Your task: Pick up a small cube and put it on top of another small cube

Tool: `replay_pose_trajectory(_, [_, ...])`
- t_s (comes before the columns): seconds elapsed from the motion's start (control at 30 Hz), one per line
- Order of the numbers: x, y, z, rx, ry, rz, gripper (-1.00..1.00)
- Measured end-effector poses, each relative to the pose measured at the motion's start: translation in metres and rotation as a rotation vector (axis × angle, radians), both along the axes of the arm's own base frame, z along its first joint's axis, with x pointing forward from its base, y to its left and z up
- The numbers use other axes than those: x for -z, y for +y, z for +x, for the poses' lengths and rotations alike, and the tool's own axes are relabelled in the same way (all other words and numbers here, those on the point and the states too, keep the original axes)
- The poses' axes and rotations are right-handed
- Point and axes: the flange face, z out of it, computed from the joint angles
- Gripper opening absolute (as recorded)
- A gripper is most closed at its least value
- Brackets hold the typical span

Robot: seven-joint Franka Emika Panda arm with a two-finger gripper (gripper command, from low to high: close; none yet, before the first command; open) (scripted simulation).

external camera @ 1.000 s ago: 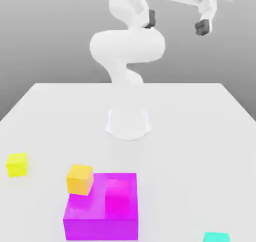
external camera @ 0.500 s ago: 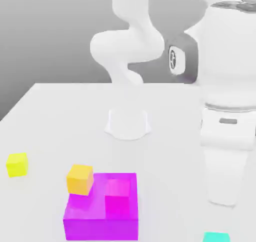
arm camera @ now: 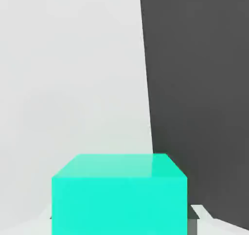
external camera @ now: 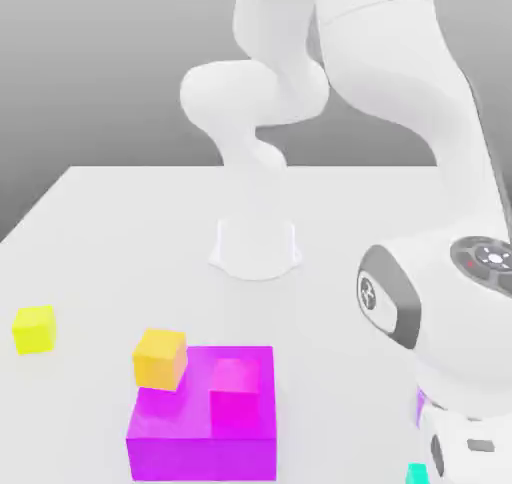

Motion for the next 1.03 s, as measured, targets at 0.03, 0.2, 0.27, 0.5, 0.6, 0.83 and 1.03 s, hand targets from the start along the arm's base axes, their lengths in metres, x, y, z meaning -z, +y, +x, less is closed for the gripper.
replay_pose_trajectory(0.03, [-0.010, 0.000, 0.000, 0.000, 0.000, 0.000, -1.00])
replay_pose_trajectory(0.2, [-0.074, -0.032, 0.000, 0.091, -0.008, -0.017, -1.00])
replay_pose_trajectory(0.27, [-0.094, -0.069, -0.003, 0.203, -0.016, -0.033, -1.00])
replay_pose_trajectory(0.5, [-0.152, -0.204, -0.043, 0.646, -0.030, -0.053, -1.00])
replay_pose_trajectory(0.6, [-0.169, -0.254, -0.073, 0.836, -0.025, -0.044, -1.00])
replay_pose_trajectory(0.83, [-0.167, -0.305, -0.133, 1.130, 0.001, 0.003, -1.00])
replay_pose_trajectory(1.03, [-0.124, -0.308, -0.137, 1.143, 0.001, 0.001, 1.00])
